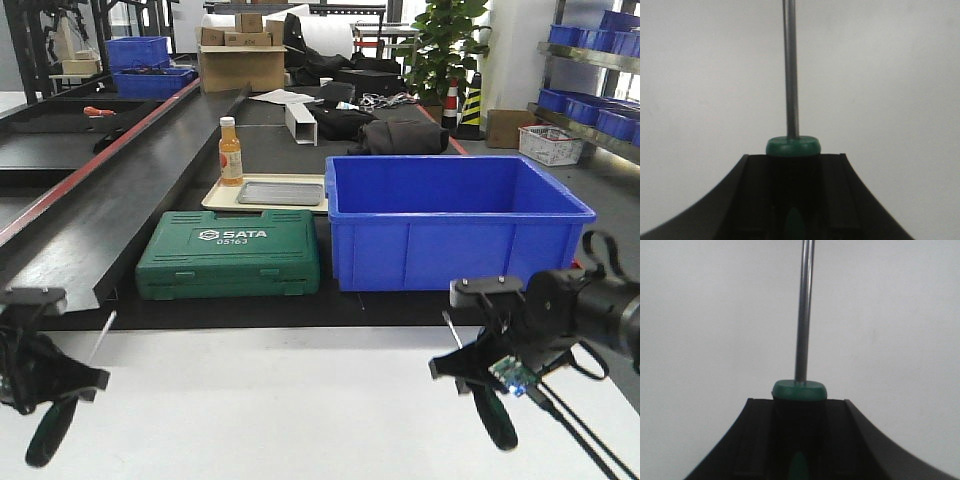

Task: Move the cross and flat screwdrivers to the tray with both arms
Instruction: 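Lift both screwdrivers upright off the table with both grippers, then hold both screwdrivers upright while the base drives to the conveyor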

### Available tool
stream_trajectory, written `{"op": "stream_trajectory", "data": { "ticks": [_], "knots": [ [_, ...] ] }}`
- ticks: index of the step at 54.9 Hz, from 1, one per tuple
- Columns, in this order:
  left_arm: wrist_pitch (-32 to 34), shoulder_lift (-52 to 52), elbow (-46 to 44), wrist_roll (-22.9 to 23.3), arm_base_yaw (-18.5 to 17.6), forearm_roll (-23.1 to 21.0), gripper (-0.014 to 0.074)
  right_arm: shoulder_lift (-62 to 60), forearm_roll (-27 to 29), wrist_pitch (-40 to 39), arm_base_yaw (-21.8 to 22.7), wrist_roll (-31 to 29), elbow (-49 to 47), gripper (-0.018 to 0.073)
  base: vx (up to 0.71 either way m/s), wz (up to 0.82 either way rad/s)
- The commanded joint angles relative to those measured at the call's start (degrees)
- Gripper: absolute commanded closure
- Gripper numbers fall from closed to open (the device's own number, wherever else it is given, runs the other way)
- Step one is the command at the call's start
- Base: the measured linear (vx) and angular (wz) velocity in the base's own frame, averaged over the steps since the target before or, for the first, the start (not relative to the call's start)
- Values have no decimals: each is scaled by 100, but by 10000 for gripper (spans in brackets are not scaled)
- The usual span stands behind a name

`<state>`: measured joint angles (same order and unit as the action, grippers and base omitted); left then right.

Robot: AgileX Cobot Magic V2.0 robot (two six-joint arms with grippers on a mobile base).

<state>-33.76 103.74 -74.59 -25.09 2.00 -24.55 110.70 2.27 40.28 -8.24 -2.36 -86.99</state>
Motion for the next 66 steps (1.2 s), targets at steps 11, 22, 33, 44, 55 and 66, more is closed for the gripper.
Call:
{"op": "stream_trajectory", "data": {
  "ticks": [11,22,33,44,55,66],
  "knots": [
    [459,-1969,-129,-41,-619,-841,596,-2000,48,-583,-672,-7,-18,568,0,0],
    [575,-3101,-124,42,-922,-830,596,-3632,50,-1412,-768,236,1184,568,0,0],
    [746,-4748,1119,53,-955,-690,596,-5585,-38,-1717,-768,170,2652,567,0,0],
    [1404,-5609,1944,33,-955,-723,596,-5975,-38,-1772,-768,171,3051,567,0,0],
    [1227,-5921,2025,33,-955,-723,596,-5976,-38,-1713,-768,177,3051,567,0,0],
    [1209,-5944,2025,33,-955,-723,595,-5964,-38,-1699,-768,183,3051,567,0,0]
  ]
}}
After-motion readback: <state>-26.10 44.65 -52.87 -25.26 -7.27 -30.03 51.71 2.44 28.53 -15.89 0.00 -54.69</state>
